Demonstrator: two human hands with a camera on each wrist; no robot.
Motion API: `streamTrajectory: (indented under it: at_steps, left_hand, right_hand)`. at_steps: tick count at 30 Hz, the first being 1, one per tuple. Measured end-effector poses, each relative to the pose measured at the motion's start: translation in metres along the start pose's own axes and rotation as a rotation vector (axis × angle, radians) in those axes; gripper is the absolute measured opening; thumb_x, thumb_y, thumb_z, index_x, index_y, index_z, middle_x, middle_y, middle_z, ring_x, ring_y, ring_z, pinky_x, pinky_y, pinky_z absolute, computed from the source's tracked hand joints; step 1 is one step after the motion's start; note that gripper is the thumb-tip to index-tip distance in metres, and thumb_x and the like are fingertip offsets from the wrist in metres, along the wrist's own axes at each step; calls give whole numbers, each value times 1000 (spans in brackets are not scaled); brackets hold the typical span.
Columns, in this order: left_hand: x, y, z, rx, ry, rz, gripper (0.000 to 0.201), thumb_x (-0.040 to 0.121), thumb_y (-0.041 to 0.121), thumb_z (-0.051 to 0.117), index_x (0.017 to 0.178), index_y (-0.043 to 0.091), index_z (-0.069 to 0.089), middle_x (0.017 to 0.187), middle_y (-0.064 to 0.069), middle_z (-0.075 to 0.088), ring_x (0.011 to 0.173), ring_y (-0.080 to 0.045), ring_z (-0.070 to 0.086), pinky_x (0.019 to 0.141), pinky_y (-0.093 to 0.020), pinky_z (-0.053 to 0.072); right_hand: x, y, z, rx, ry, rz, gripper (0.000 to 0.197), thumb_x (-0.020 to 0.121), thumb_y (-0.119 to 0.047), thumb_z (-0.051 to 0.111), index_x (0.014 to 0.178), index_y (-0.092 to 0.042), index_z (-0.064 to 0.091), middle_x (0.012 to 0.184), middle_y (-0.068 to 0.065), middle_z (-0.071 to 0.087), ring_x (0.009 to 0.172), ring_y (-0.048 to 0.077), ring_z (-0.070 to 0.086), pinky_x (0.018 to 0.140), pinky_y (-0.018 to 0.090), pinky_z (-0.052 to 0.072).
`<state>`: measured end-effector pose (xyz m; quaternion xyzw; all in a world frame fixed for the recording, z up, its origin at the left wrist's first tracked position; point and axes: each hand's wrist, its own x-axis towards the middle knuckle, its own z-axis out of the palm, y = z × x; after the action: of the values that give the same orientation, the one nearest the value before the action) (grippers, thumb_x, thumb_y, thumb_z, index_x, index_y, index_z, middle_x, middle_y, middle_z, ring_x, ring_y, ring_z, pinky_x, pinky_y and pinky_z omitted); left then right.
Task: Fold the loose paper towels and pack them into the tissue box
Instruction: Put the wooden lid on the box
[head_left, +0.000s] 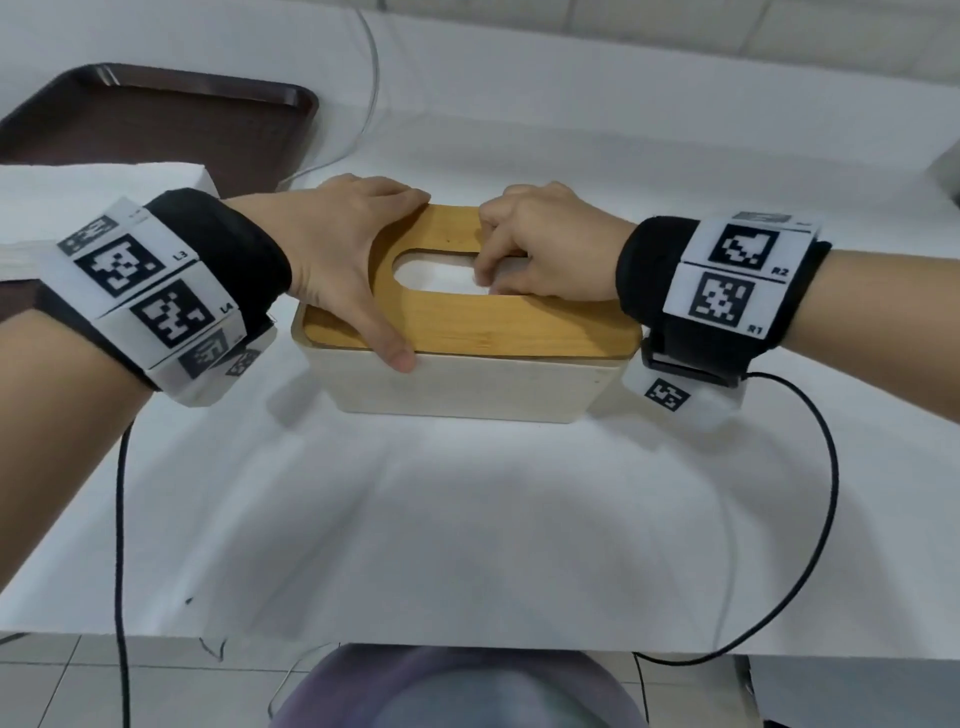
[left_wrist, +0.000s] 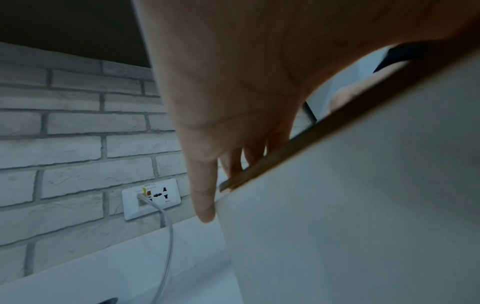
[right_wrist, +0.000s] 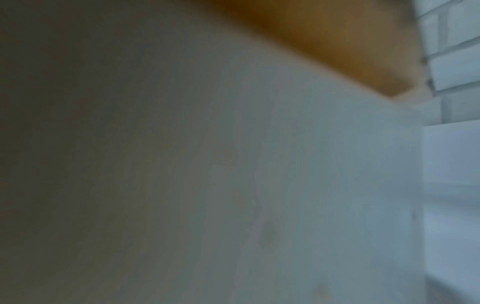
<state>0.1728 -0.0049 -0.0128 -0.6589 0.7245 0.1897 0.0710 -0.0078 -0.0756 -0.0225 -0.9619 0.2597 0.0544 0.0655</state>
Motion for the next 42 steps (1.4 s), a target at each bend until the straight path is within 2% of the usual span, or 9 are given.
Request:
streamTrajectory:
  at_steps: [11, 16, 21, 23, 25, 29, 32, 34, 42]
  left_hand:
    - [5, 5, -1, 63, -22, -6, 149, 8, 81, 58, 142, 30, 17, 138, 13, 30, 129, -15, 28, 109, -43, 32]
    - [3, 9, 0, 51, -51, -12, 147, 9, 80, 60, 141, 30, 18, 138, 13, 30, 128, -15, 32, 108, -43, 34]
    - [1, 7, 3, 38, -42, -6, 151, 11, 80, 59, 145, 29, 14, 143, 12, 26, 132, -15, 28, 111, -41, 30]
    - [1, 6, 3, 29, -46, -12, 152, 10, 80, 59, 145, 30, 12, 144, 13, 24, 133, -14, 26, 111, -41, 30]
    - [1, 6, 3, 19, -52, -17, 152, 9, 80, 60, 145, 31, 12, 144, 14, 24, 133, -15, 27, 111, -41, 30]
    - [1, 6, 2, -4, -51, -19, 152, 9, 81, 60, 144, 31, 13, 142, 14, 26, 132, -15, 27, 111, -43, 30]
    - [0, 5, 3, -23, -40, -12, 150, 9, 80, 62, 144, 32, 16, 140, 15, 28, 131, -13, 29, 110, -43, 31]
    - [-1, 5, 3, -31, -40, -12, 150, 10, 79, 62, 144, 31, 15, 141, 15, 27, 131, -13, 28, 111, -42, 30]
    - [-4, 6, 5, -64, -26, -10, 152, 11, 77, 62, 146, 29, 13, 146, 14, 24, 135, -12, 23, 114, -38, 25]
  right_hand:
    - [-3, 1, 9, -14, 32, -37, 17, 92, -22, 53, 98, -16, 67, 72, -18, 24, 91, 4, 25, 78, 18, 16]
    - [-3, -1, 6, -104, -64, -105, 20, 95, -24, 47, 100, -15, 64, 74, -20, 20, 104, 13, 34, 84, 22, 21]
    - [-5, -3, 4, -98, -111, -134, 15, 96, -18, 41, 91, -18, 56, 77, -15, 23, 93, 7, 21, 84, 23, 21]
    - [-9, -3, 3, -102, -98, -138, 14, 96, -15, 39, 89, -18, 51, 85, -8, 28, 93, 7, 23, 89, 27, 25]
    - [-12, -1, 2, -109, -49, -134, 13, 96, -11, 38, 93, -14, 51, 95, -5, 30, 91, 9, 25, 85, 26, 25]
    - [-19, -4, 4, -133, 33, -130, 15, 93, -3, 40, 89, -17, 42, 93, -5, 34, 85, 14, 31, 76, 24, 23]
    - [-24, -8, 3, -113, 48, -89, 9, 95, -15, 43, 98, -15, 52, 98, -3, 44, 97, 19, 42, 82, 27, 30]
    - [-25, -8, 0, -114, 37, -46, 25, 95, -27, 46, 112, -13, 58, 110, 1, 49, 107, 20, 44, 84, 30, 33]
    - [-15, -8, 9, -32, 83, 65, 20, 91, -24, 55, 100, -11, 69, 92, -7, 39, 96, 15, 44, 72, 24, 33]
